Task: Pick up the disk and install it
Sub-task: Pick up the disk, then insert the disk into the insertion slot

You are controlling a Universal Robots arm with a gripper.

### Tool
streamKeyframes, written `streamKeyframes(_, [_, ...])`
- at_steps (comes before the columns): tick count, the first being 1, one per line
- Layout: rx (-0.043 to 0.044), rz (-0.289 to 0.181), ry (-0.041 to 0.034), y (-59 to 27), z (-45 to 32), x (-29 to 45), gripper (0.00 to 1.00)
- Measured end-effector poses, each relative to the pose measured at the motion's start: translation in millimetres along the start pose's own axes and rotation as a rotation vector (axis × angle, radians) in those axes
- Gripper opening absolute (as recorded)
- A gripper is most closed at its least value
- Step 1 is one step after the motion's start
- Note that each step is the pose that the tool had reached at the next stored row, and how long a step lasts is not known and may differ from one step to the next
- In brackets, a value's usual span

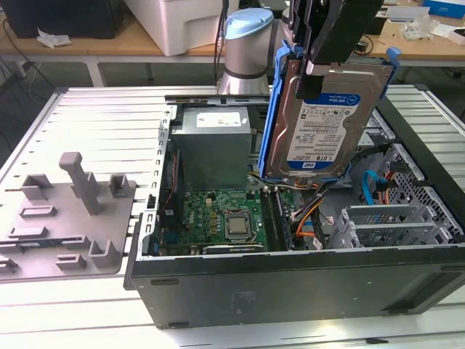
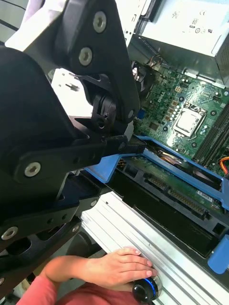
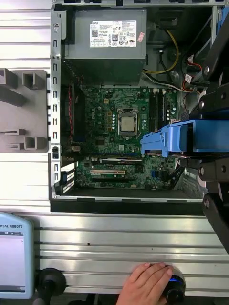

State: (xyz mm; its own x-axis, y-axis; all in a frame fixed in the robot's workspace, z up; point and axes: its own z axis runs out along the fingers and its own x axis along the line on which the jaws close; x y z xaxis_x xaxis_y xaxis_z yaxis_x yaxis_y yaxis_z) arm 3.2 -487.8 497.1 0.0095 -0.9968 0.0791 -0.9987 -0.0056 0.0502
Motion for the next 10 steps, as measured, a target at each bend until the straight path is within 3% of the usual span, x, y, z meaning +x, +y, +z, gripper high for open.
streamKeyframes(10, [0.0000, 0.000, 0.0000, -0.2, 0.0, 0.0, 0.36])
